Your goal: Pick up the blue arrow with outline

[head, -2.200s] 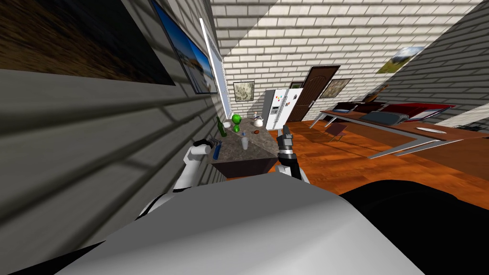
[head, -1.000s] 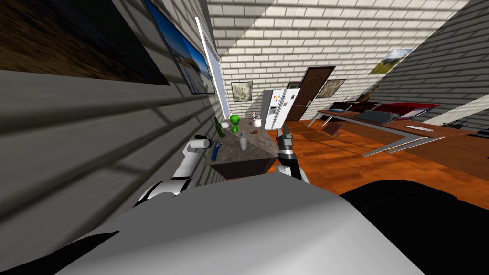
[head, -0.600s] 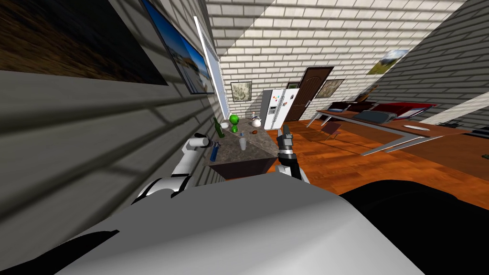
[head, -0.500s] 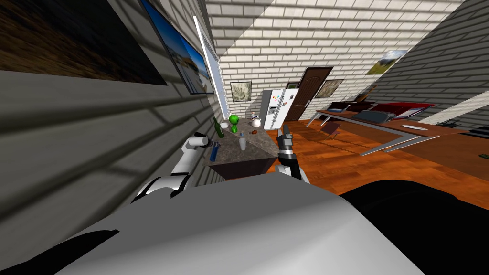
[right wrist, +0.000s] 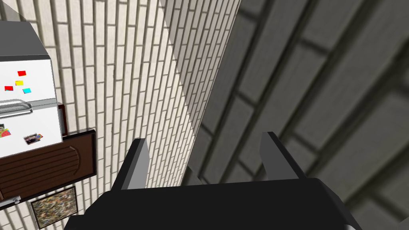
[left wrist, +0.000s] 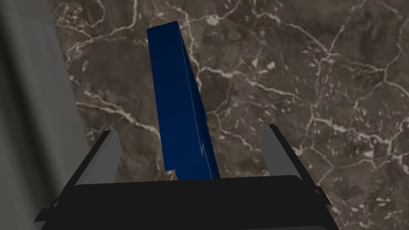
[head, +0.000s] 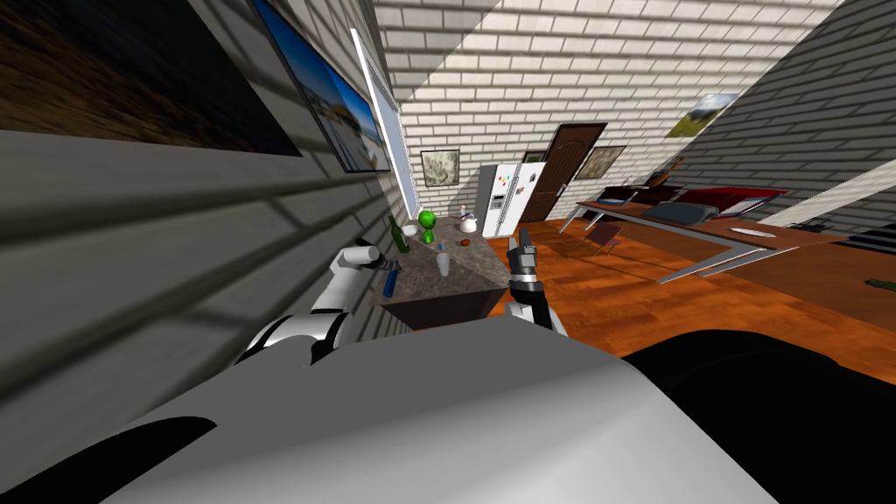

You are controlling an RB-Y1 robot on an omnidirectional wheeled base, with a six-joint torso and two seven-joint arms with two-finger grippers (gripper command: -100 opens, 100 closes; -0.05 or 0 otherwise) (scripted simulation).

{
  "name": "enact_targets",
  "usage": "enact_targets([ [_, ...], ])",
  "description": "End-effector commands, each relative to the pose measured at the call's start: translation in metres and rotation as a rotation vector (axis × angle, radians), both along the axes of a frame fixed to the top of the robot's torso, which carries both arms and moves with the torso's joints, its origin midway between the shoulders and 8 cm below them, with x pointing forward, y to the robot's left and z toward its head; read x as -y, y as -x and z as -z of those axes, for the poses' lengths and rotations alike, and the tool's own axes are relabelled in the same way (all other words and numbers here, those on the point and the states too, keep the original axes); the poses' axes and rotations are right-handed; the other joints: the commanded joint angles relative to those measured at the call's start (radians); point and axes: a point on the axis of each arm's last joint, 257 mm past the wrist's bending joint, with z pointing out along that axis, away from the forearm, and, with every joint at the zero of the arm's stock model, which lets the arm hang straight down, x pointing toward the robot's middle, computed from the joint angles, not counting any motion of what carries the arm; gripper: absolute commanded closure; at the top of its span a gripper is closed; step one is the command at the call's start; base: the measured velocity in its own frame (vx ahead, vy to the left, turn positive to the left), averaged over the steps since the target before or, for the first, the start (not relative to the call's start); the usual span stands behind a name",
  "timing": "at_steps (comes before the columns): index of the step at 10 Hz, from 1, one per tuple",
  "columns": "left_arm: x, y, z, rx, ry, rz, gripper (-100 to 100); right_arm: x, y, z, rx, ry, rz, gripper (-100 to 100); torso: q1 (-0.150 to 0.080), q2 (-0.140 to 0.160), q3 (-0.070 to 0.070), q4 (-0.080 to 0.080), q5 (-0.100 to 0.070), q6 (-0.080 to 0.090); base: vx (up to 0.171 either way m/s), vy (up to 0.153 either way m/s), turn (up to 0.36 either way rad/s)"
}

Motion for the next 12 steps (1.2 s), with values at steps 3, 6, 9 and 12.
enact_targets([
  [3,-0.011,0.016,-0.001,-0.110,0.024,-0.083,-100,0.000,0.000,0.000,0.000,0.000,0.000,0,0.000,0.000,0.000,0.000,0.000,0.000,0.004,-0.009,-0.021],
  [6,-0.015,0.026,-0.001,-0.164,0.032,-0.117,-100,0.000,0.000,0.000,0.000,0.000,0.000,0,0.000,0.000,0.000,0.000,0.000,0.000,0.004,-0.009,-0.014],
  [9,-0.023,0.041,-0.006,-0.260,0.049,-0.195,-100,0.000,0.000,0.000,0.000,0.000,0.000,0,0.000,0.000,0.000,0.000,0.000,0.000,0.004,-0.013,-0.024],
  [12,-0.025,0.045,-0.007,-0.285,0.052,-0.215,-100,0.000,0.000,0.000,0.000,0.000,0.000,0,0.000,0.000,0.000,0.000,0.000,0.000,0.003,-0.012,-0.013],
])
